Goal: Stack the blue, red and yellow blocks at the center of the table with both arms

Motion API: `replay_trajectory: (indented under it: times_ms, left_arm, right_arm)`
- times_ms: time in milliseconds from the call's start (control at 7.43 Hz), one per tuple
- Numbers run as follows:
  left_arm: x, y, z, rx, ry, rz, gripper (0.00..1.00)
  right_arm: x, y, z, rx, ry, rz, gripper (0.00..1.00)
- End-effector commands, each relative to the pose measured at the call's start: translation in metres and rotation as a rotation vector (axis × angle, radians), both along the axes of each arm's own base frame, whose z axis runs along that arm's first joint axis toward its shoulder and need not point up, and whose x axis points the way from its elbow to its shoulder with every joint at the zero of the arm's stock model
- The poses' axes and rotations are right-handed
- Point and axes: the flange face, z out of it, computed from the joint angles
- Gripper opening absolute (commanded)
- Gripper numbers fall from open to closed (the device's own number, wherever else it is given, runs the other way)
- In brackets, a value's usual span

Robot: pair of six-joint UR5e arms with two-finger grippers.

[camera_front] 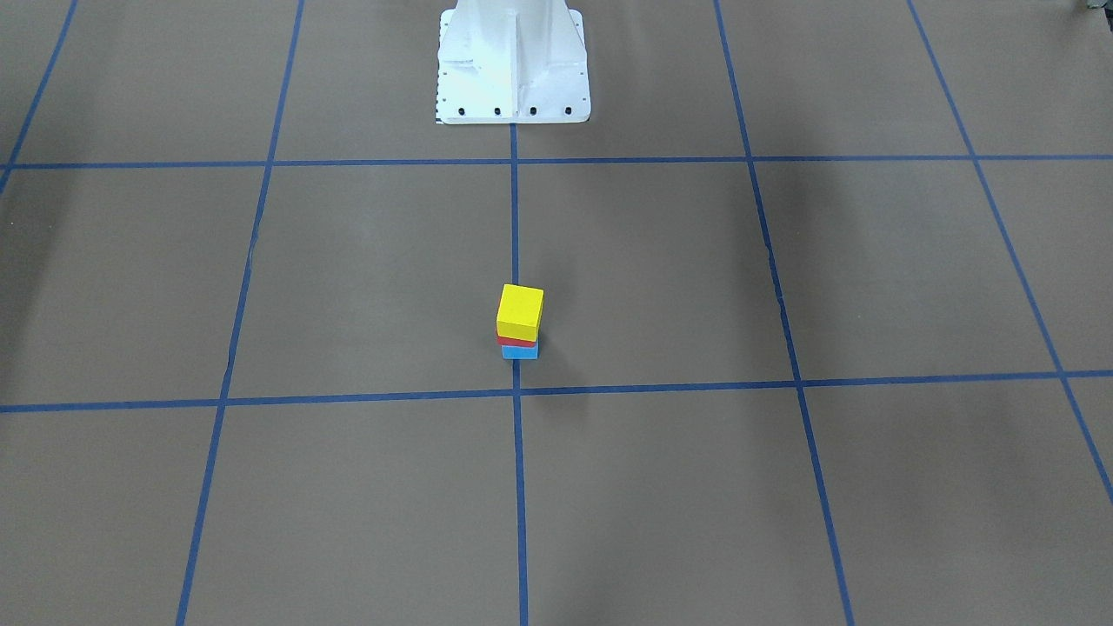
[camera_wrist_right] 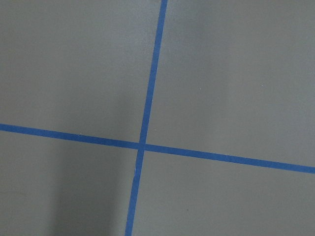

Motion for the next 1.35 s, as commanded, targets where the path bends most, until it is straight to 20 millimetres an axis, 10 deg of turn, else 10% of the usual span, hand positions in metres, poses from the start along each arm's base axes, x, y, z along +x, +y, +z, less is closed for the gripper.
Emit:
replay_trajectory:
  times_ms: [0, 1212]
  left_arm:
    - [-0.001, 0.016, 0.019, -0.081, -0.005, -0.062, 1.0]
    - [0.002, -0.001, -0.011, 0.042, 0.008, -0.053, 1.0]
  right_arm:
    - [0.0, 0.002, 0.002, -0.009, 0.002, 0.0, 1.0]
    - [-0.004, 0.015, 0.019, -0.036, -0.04, -0.005, 1.0]
